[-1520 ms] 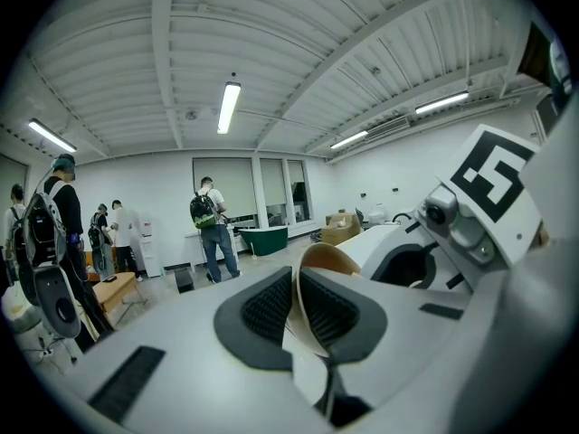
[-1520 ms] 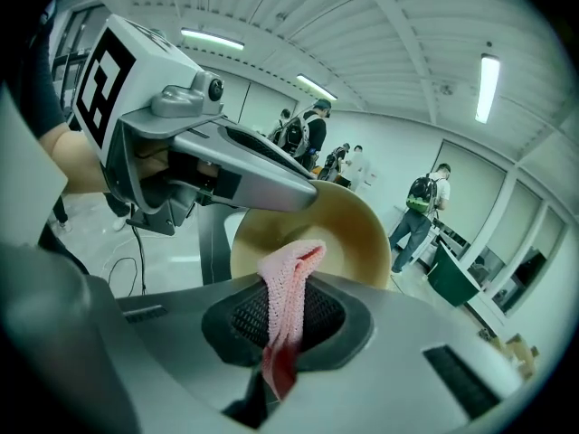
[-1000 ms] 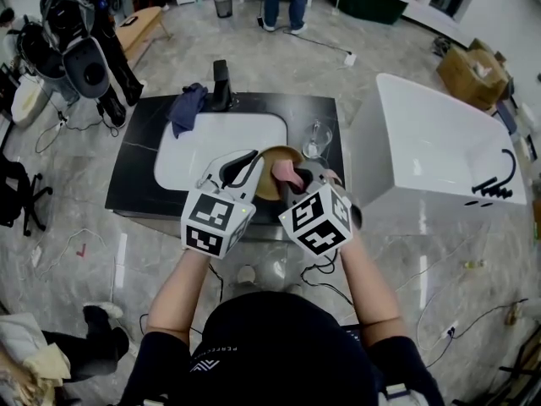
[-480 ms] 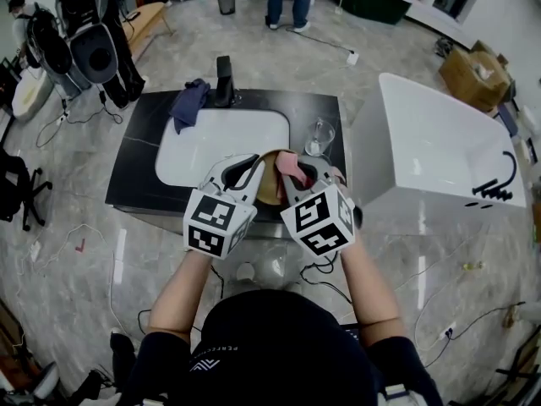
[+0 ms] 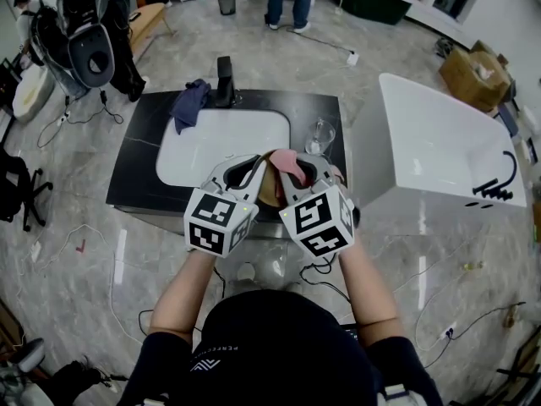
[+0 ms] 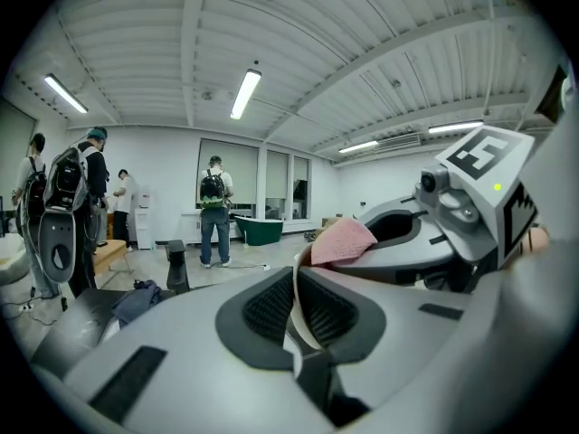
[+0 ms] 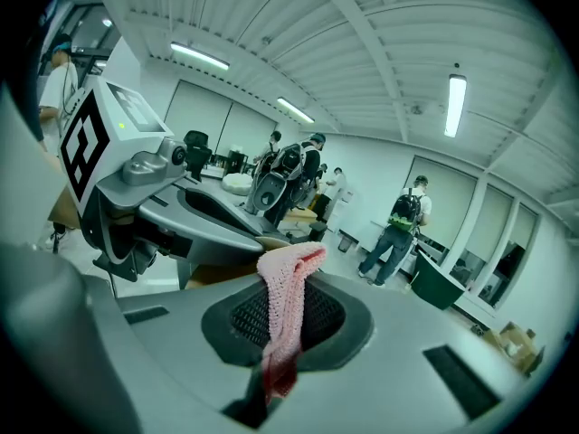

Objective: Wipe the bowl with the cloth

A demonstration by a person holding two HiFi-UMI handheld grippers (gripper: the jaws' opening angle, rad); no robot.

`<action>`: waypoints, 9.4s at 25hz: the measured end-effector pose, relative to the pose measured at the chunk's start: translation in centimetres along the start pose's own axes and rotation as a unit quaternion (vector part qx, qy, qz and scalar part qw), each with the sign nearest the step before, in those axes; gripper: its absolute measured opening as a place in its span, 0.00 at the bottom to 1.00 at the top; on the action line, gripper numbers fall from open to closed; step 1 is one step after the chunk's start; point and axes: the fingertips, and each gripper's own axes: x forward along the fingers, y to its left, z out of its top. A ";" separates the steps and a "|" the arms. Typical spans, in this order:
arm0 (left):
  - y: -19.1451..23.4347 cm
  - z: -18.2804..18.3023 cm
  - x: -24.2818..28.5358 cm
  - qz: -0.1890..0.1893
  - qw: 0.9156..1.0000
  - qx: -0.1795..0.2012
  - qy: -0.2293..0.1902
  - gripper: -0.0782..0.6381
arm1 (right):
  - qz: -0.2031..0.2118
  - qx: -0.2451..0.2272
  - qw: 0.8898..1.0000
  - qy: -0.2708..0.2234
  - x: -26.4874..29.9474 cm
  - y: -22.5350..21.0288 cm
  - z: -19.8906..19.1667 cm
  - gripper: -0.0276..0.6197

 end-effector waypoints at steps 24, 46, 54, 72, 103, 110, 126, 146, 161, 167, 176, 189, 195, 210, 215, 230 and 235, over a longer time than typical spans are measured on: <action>0.2 0.9 1.5 -0.001 1.000 0.018 0.004 0.14 | -0.030 0.044 0.998 0.022 1.2 -1.5 -1.0 0.11; -1.1 1.1 1.7 -0.037 0.999 0.034 0.011 0.14 | -0.036 -0.013 0.999 0.034 1.4 -0.7 -1.1 0.11; -0.7 1.2 1.4 -0.067 0.998 -0.002 0.001 0.15 | -0.016 -0.015 1.000 0.023 1.6 0.0 -0.8 0.11; 0.2 2.0 0.8 -0.064 0.998 -0.027 -0.007 0.15 | 0.055 -0.076 0.995 0.021 1.3 3.5 -0.5 0.11; 1.2 0.3 -0.4 -0.045 0.999 -0.013 0.011 0.15 | 0.129 -0.110 0.984 0.053 0.0 6.0 -3.0 0.11; 0.4 -0.3 -0.2 -0.052 0.998 0.002 0.020 0.15 | 0.090 -0.138 0.983 0.085 0.0 4.3 -4.0 0.11; 0.0 -1.9 -0.2 -0.057 0.998 0.000 0.039 0.14 | 0.017 -0.135 0.989 0.061 -0.6 1.9 -2.6 0.11; -0.4 -1.4 1.0 -0.035 0.999 0.004 0.041 0.13 | -0.006 -0.058 0.998 0.013 -0.9 0.9 -1.1 0.11; -1.1 -0.4 1.4 -0.069 0.997 -0.017 0.027 0.14 | -0.002 -0.109 0.991 0.071 1.0 1.5 -3.3 0.11; -1.2 0.1 1.6 -0.077 0.996 -0.016 0.028 0.14 | 0.005 -0.093 0.993 0.076 1.2 1.2 -3.4 0.11; -1.8 1.1 1.6 -0.084 0.996 -0.002 0.022 0.15 | 0.003 -0.076 0.994 0.081 1.4 0.8 -3.4 0.11; -1.9 1.1 1.2 -0.085 0.996 -0.007 0.018 0.15 | 0.065 -0.130 0.985 0.095 1.1 3.7 -4.0 0.11; -1.9 0.8 1.1 -0.079 0.997 -0.005 0.019 0.15 | 0.099 -0.154 0.978 0.097 0.7 5.1 -4.4 0.11; -0.9 -0.9 1.5 -0.064 0.997 -0.003 0.035 0.14 | 0.180 -0.120 0.974 0.062 -0.5 6.8 -4.3 0.11; -0.6 -1.5 1.9 -0.060 0.997 -0.012 0.040 0.14 | 0.204 -0.086 0.974 0.039 -1.1 6.6 -3.6 0.11; 1.6 -3.5 1.5 -0.020 0.999 -0.020 0.042 0.13 | 0.198 0.017 0.979 -0.035 -2.6 4.2 -1.6 0.11; 2.0 -3.2 0.9 -0.002 1.000 -0.018 0.026 0.13 | 0.175 0.052 0.981 -0.067 -2.7 2.9 -0.5 0.11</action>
